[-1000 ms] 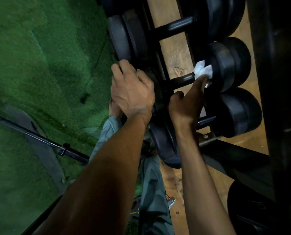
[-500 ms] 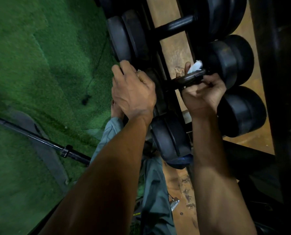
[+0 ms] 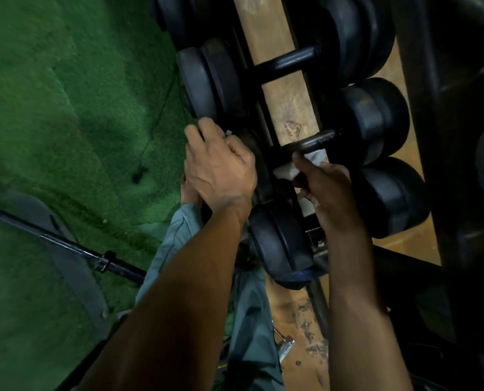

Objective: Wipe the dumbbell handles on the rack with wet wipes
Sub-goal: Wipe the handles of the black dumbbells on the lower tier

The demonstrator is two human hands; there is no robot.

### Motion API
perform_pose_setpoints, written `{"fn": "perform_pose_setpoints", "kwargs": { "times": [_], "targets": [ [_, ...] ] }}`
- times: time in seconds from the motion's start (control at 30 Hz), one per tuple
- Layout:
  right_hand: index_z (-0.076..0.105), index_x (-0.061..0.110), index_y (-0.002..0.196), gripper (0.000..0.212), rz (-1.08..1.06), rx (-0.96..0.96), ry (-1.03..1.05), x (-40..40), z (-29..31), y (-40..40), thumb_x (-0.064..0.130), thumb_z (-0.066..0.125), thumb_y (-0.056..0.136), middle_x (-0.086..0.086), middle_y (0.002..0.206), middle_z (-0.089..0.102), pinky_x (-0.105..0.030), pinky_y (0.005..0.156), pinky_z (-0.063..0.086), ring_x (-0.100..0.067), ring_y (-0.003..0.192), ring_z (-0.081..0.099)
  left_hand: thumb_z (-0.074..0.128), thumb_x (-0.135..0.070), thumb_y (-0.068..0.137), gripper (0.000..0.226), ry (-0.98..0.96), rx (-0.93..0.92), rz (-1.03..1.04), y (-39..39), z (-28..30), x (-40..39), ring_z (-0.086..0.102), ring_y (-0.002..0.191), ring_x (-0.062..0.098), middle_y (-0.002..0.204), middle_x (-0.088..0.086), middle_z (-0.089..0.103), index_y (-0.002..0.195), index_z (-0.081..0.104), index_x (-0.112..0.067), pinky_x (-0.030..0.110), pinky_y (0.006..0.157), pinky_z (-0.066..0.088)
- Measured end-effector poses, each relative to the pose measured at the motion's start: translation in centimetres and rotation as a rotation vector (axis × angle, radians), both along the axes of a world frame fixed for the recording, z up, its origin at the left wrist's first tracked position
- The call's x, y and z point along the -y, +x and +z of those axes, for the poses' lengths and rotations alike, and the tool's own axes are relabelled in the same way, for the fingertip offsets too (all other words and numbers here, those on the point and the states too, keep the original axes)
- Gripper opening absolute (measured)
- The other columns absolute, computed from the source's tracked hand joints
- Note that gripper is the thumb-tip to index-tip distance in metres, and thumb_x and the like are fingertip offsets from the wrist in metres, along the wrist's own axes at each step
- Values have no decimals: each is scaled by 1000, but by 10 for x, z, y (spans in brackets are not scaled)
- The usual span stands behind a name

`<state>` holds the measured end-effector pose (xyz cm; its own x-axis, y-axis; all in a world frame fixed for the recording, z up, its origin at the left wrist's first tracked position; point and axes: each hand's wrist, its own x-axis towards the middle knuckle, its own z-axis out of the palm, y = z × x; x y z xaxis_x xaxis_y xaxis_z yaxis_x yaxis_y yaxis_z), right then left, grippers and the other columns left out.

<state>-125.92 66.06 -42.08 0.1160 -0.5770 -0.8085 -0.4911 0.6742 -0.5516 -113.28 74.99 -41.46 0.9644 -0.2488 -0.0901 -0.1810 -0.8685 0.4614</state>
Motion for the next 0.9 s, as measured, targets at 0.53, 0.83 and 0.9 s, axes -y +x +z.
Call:
{"fn": "perform_pose_setpoints", "kwargs": {
  "times": [0.53,0.83,0.9],
  "targets": [
    [71,8,102,15,202,65,-431,25,39,93,12,74,88,1,93,74,-25,71,56,-6,84,71,43,-26,89,14,88,-170,-40,32,24,-14,59,82,37,89,8,60,86,53,-18,40,65,37],
    [77,19,120,28,503,69,-463,38,29,128,15,61,97,12,118,75,-9,94,47,17,105,62,44,-41,103,36,9,-206,356,113,10,32,61,110,37,115,16,67,113,59,-10,43,82,42],
    [76,18,122,29,558,62,-527,41,24,130,16,59,98,8,118,76,-18,96,53,4,110,67,42,-44,104,40,8,-229,380,122,1,49,60,113,38,119,17,66,116,58,-9,44,87,44]
  ]
}}
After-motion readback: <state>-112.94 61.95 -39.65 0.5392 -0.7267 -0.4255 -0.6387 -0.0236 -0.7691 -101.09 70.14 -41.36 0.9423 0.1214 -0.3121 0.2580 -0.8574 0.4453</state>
